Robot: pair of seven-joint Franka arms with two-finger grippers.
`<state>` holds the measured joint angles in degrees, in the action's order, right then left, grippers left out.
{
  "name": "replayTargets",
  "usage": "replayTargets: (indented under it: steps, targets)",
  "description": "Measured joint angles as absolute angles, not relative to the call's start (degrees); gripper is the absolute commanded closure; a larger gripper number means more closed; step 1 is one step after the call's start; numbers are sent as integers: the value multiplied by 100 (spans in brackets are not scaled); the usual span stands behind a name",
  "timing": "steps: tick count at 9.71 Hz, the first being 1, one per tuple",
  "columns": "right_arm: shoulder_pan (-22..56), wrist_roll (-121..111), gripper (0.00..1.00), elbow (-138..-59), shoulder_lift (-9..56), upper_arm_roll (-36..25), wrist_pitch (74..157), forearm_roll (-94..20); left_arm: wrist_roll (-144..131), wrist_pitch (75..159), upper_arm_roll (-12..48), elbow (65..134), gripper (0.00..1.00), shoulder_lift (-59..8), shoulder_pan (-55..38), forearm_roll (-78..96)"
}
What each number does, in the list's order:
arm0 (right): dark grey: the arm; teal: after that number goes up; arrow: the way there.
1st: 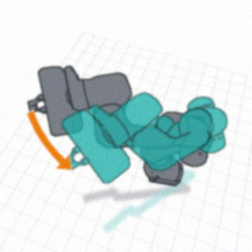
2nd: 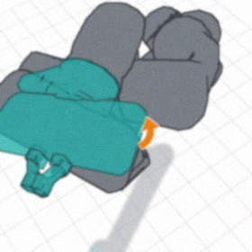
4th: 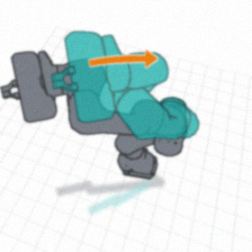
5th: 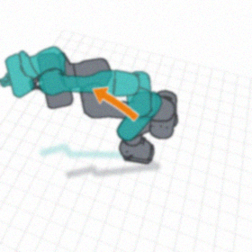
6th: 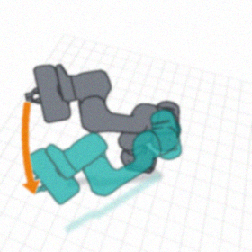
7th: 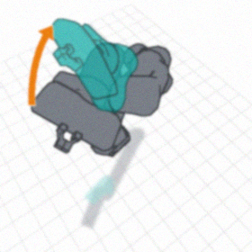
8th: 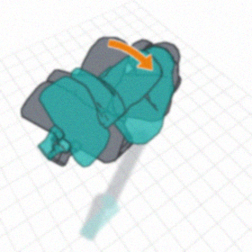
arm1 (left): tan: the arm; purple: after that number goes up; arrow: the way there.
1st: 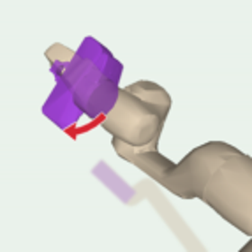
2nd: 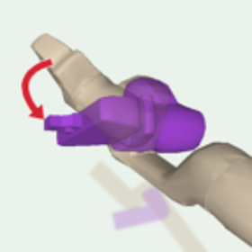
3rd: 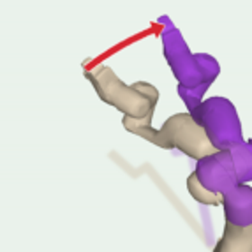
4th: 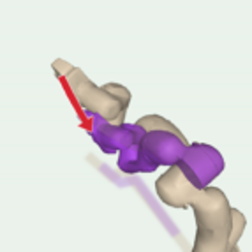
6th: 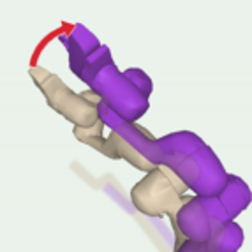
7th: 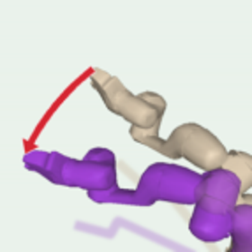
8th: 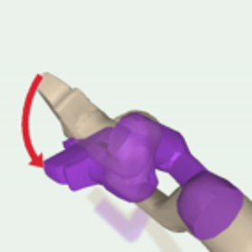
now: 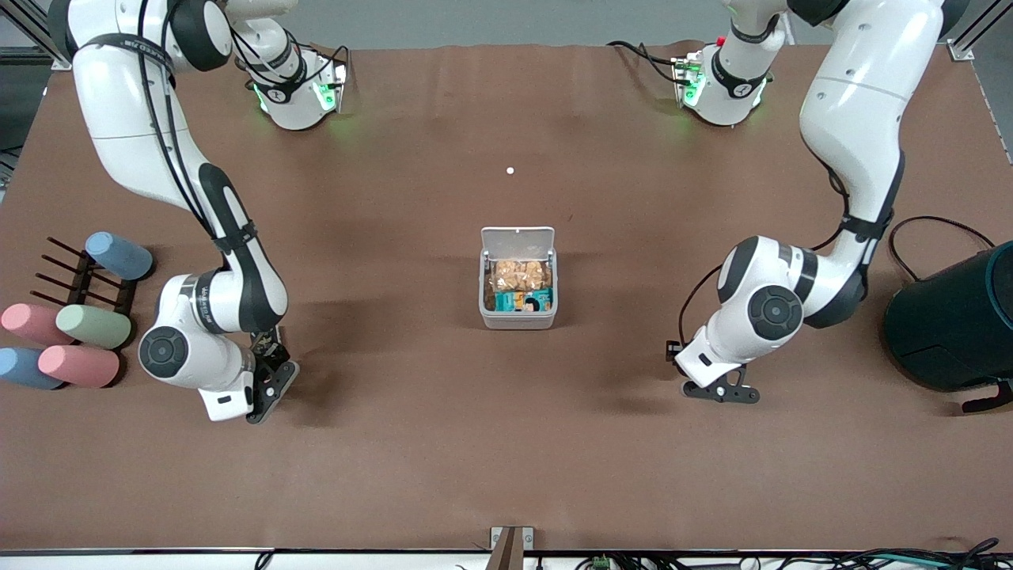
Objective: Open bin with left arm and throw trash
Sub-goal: 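Grasp the green tape with the left gripper while the right gripper grasps the tag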
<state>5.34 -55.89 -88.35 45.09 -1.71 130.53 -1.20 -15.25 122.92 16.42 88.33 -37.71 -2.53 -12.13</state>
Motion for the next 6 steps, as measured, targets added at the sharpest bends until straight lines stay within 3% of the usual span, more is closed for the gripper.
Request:
replayTargets:
  steps: [2, 6]
  targets:
    - [532, -5588, 87, -8834, 4513, -171, 13049, -127, -1525, 11660, 1715, 8356, 100, -3680, -261, -1213]
    - [521, -5587, 89, -8782, 4514, -148, 12814, -340, -1525, 11586, 1718, 8301, 100, -3738, -305, -1213]
